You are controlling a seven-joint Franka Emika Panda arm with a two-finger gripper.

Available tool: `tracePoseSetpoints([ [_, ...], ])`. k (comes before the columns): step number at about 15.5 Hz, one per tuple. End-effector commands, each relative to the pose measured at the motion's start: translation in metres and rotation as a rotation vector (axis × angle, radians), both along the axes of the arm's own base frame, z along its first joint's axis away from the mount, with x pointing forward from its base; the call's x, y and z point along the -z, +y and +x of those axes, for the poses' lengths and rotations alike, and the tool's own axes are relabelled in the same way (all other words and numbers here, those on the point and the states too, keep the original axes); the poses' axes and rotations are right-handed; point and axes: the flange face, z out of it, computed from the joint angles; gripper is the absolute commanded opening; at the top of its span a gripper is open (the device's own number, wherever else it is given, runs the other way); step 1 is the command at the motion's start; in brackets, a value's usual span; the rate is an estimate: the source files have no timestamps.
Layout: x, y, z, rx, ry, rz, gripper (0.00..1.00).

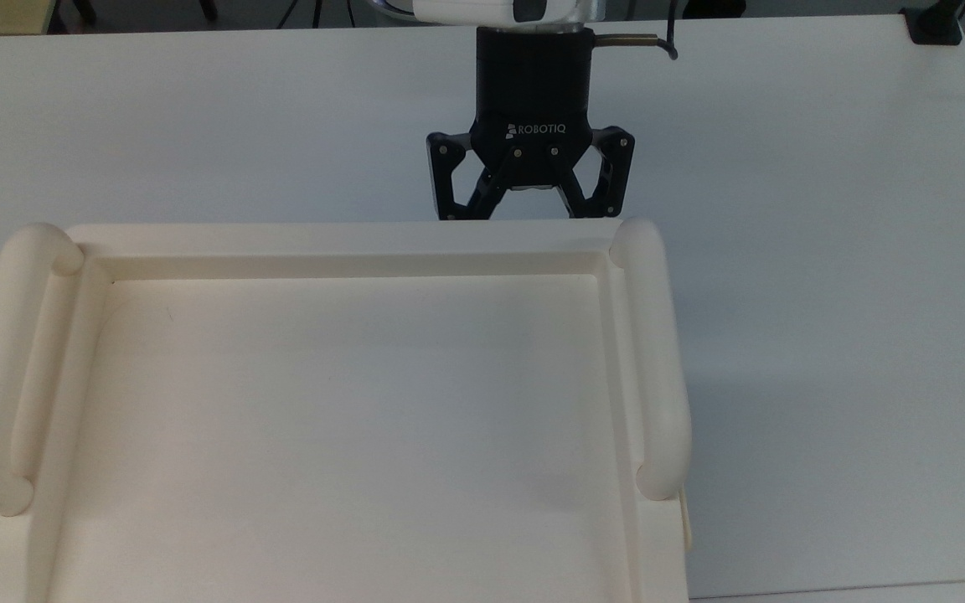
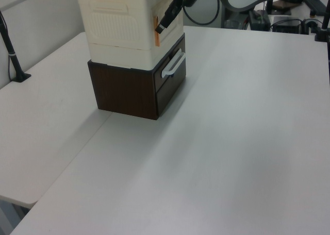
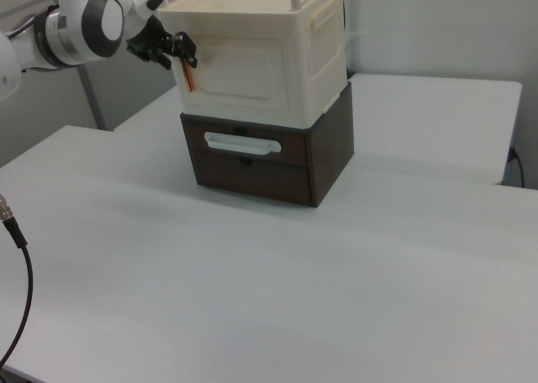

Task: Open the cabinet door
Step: 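Move the open gripper down to the edge of the cream cabinet door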

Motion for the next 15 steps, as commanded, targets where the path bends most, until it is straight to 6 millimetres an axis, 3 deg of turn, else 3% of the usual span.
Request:
tracePoseSetpoints([
  [1,-0.0015,0.0047,0.0024,0.002,-0.032,-0.005,0.66],
  [4,-0.0015,0.0037,0.0026,0.004,-0.031,-0.004,0.41],
  [7,0.0009,0.0045,0.0025,0.003,-0.027,-0.004,0.27],
  [15,0.0065,0.0035,0.006,0.047,-0.021,0.028,0.33],
])
